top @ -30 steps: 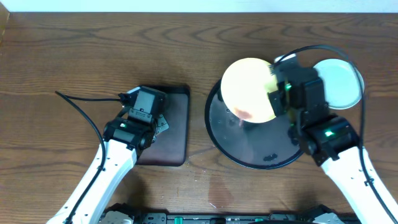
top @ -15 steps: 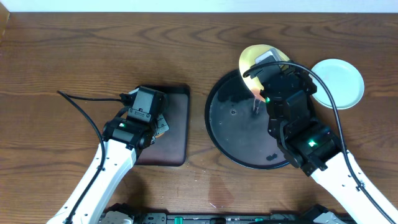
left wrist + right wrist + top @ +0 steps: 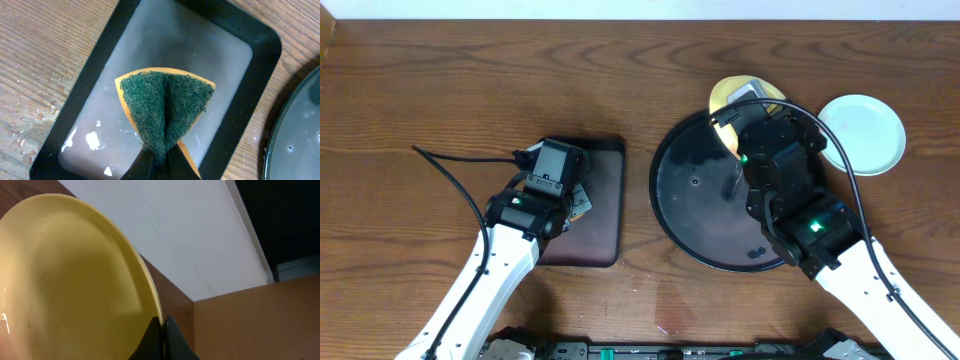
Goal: Clean dirty plates on tray and stack at the side
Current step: 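Carry the yellow plate right and stack it on the green plates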
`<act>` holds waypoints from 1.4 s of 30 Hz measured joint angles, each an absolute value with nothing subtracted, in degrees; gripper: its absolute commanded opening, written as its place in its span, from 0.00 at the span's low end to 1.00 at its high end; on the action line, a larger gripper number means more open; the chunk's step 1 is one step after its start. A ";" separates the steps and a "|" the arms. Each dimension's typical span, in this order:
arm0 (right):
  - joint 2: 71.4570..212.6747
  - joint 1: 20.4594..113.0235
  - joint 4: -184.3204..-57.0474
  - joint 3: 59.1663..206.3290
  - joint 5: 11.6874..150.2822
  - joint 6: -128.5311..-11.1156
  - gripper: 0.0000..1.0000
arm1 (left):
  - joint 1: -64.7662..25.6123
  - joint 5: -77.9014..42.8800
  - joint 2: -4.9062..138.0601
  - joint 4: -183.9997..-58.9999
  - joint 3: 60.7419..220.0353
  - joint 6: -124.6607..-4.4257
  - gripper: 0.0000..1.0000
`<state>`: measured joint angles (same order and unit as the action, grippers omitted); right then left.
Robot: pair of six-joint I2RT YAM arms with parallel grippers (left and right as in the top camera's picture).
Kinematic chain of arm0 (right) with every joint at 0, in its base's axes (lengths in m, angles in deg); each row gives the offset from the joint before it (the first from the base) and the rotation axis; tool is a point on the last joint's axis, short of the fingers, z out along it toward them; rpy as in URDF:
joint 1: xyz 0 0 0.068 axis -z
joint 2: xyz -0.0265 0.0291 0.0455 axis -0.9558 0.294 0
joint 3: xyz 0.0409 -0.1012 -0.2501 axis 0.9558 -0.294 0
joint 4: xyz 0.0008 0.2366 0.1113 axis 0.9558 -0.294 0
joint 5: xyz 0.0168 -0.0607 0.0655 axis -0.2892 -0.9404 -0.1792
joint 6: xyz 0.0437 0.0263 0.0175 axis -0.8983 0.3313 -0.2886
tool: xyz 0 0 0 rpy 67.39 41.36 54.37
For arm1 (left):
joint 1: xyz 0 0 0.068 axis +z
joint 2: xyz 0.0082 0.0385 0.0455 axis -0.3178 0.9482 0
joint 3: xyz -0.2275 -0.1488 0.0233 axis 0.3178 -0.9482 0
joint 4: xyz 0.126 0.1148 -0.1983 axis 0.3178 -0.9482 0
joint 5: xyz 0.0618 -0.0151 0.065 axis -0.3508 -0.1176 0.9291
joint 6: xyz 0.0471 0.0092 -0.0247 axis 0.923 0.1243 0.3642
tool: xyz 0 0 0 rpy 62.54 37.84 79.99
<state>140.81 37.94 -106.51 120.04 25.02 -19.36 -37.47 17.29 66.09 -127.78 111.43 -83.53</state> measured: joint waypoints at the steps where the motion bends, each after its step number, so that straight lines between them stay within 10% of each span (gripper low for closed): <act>1: 140.83 37.94 -105.53 119.97 24.47 -18.26 0.01 | -37.47 17.29 66.09 -127.78 111.43 -83.53 0.07; 18: 140.98 32.48 -89.37 119.88 12.02 2.09 0.01 | -37.47 17.26 66.09 -127.26 111.41 -83.53 0.07; 27: 142.21 38.40 -112.35 117.96 27.80 -18.04 0.01 | -37.47 17.24 66.09 -127.13 111.38 -83.53 0.07; 36: 143.76 40.90 -92.46 116.04 17.94 -24.23 0.01 | -37.47 17.22 66.09 -127.13 111.36 -83.53 0.07; 42: 141.25 45.51 -108.11 117.28 33.94 -26.26 0.01 | -37.47 17.00 66.09 -126.93 111.34 -83.53 0.08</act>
